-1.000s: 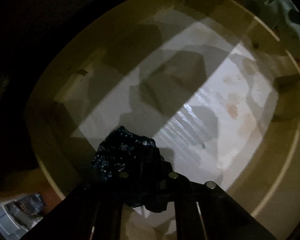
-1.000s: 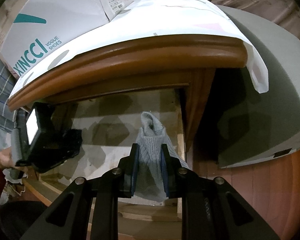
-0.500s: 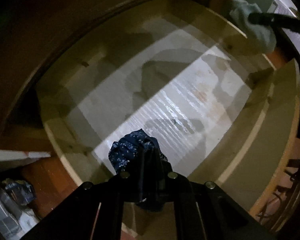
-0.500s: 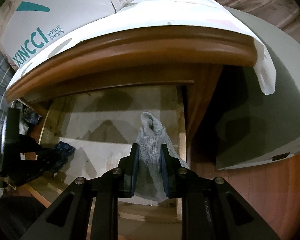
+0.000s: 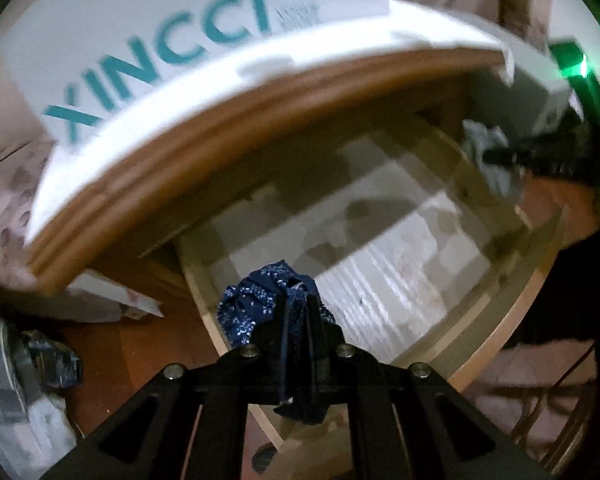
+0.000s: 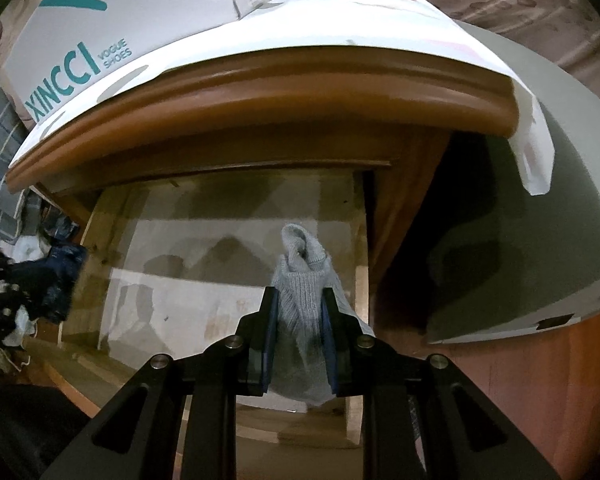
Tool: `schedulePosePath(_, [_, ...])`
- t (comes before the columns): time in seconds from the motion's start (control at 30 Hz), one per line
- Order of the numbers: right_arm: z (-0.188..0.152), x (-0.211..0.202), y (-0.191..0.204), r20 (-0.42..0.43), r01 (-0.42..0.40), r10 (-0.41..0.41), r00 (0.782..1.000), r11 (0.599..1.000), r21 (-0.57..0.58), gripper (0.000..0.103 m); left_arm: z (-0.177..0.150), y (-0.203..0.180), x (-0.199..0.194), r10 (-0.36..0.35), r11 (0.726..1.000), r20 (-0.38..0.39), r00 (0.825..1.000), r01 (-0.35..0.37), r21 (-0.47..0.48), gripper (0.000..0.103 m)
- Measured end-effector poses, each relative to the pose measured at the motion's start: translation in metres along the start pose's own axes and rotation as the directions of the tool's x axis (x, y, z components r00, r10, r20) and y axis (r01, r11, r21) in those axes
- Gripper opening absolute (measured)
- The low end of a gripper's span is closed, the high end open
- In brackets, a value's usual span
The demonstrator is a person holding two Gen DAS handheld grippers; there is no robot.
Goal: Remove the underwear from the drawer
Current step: 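Lift the navy sock with the left gripper and carry it to the white box, then lower the navy sock into the white box and open the left gripper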
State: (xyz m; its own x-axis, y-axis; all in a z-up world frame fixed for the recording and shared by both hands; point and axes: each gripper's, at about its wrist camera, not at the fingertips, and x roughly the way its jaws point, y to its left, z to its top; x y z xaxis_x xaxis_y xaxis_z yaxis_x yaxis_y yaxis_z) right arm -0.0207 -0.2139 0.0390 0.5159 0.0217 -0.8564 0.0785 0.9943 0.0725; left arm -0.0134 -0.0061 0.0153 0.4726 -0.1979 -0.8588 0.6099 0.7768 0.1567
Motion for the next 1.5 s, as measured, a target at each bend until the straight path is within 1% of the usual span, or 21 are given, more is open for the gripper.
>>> schedulePosePath(0.07, [0.0,-0.001,-0.002,0.005,0.003,-0.003,1.0,1.0,0.012,0.018,0.001,0.0,-0.008,0.018,0.999,0.014,1.0,-0.018,-0.038,0.007])
schedulePosePath(0.13, [0.0,-0.001,-0.003,0.007,0.001,-0.001,1.0,1.0,0.023,0.018,0.001,-0.001,-0.017,0.055,0.995,0.038,0.998,-0.052,-0.08,0.007])
schedulePosePath(0.2, [0.0,0.0,-0.003,0.006,-0.003,0.002,1.0,1.0,0.029,0.018,0.003,-0.002,-0.026,0.07,0.99,0.051,0.996,-0.064,-0.124,0.007])
schedulePosePath(0.3, [0.0,0.0,-0.002,0.009,0.0,-0.001,1.0,1.0,0.024,0.018,0.008,-0.001,-0.041,0.075,0.983,0.074,0.994,-0.061,-0.174,0.007])
schedulePosePath(0.43, [0.0,0.001,-0.001,0.008,0.004,-0.004,1.0,1.0,0.014,0.018,0.02,0.001,-0.06,0.086,0.976,0.086,0.993,-0.066,-0.209,0.007])
schedulePosePath(0.53, [0.0,0.0,-0.001,0.006,0.003,-0.003,1.0,1.0,0.011,0.018,0.031,0.007,-0.084,0.068,0.97,0.12,0.99,-0.038,-0.24,0.007])
schedulePosePath(0.63, [0.0,0.0,-0.001,0.006,0.003,-0.003,1.0,1.0,0.011,0.018,0.046,0.013,-0.109,0.089,0.968,0.158,0.984,-0.048,-0.246,0.007])
schedulePosePath(0.77, [0.0,0.0,0.0,0.007,0.004,-0.004,1.0,1.0,0.01,0.018,0.069,0.024,-0.145,0.123,0.965,0.213,0.969,-0.067,-0.254,0.007])
schedulePosePath(0.83, [0.0,0.0,0.0,0.008,0.003,-0.003,1.0,1.0,0.011,0.018,0.08,0.029,-0.157,0.132,0.965,0.228,0.965,-0.072,-0.254,0.007])
schedulePosePath(0.9, [0.0,-0.001,-0.001,0.008,0.002,-0.002,1.0,1.0,0.011,0.018,0.094,0.036,-0.173,0.164,0.961,0.254,0.953,-0.096,-0.26,0.007])
schedulePosePath(0.93, [0.0,-0.001,-0.001,0.007,0.0,0.0,1.0,1.0,0.011,0.018,0.1,0.039,-0.177,0.16,0.961,0.261,0.952,-0.091,-0.26,0.007])
schedulePosePath(1.0, [0.0,-0.001,0.0,0.006,0.0,0.0,1.0,1.0,0.009,0.018,0.114,0.048,-0.189,0.179,0.956,0.279,0.943,-0.1,-0.276,0.007])
schedulePosePath(1.03, [-0.001,-0.001,0.0,0.004,-0.001,0.001,1.0,1.0,0.008,0.018,0.121,0.051,-0.193,0.173,0.956,0.283,0.943,-0.093,-0.277,0.007])
schedulePosePath(1.07, [0.0,-0.001,0.0,0.003,-0.001,0.001,1.0,1.0,0.009,0.018,0.13,0.056,-0.198,0.186,0.953,0.289,0.939,-0.101,-0.286,0.007])
schedulePosePath(1.13, [0.0,-0.001,0.001,0.001,-0.004,0.004,1.0,1.0,0.008,0.018,0.142,0.062,-0.203,0.195,0.95,0.297,0.935,-0.105,-0.294,0.007])
schedulePosePath(1.2, [0.0,-0.001,0.001,0.001,-0.003,0.003,1.0,1.0,0.007,0.018,0.157,0.069,-0.205,0.21,0.947,0.314,0.926,-0.113,-0.301,0.007])
schedulePosePath(1.27, [0.001,-0.001,0.001,0.001,-0.004,0.004,1.0,1.0,0.008,0.018,0.175,0.081,-0.202,0.206,0.942,0.305,0.93,-0.105,-0.318,0.007])
schedulePosePath(1.33, [0.001,-0.001,0.001,-0.002,-0.005,0.005,1.0,1.0,0.007,0.018,0.186,0.087,-0.198,0.237,0.933,0.305,0.923,-0.129,-0.335,0.007])
schedulePosePath(1.4, [0.001,-0.001,0.001,-0.001,-0.006,0.006,1.0,1.0,0.009,0.018,0.199,0.095,-0.187,0.25,0.93,0.291,0.924,-0.145,-0.339,0.007])
schedulePosePath(1.43, [0.001,-0.002,0.001,0.0,-0.003,0.003,1.0,1.0,0.009,0.018,0.202,0.098,-0.183,0.269,0.924,0.286,0.92,-0.162,-0.347,0.007])
schedulePosePath(1.5, [0.0,-0.002,0.0,0.0,-0.005,0.005,1.0,1.0,0.01,0.018,0.208,0.104,-0.167,0.27,0.922,0.263,0.926,-0.17,-0.348,0.007])
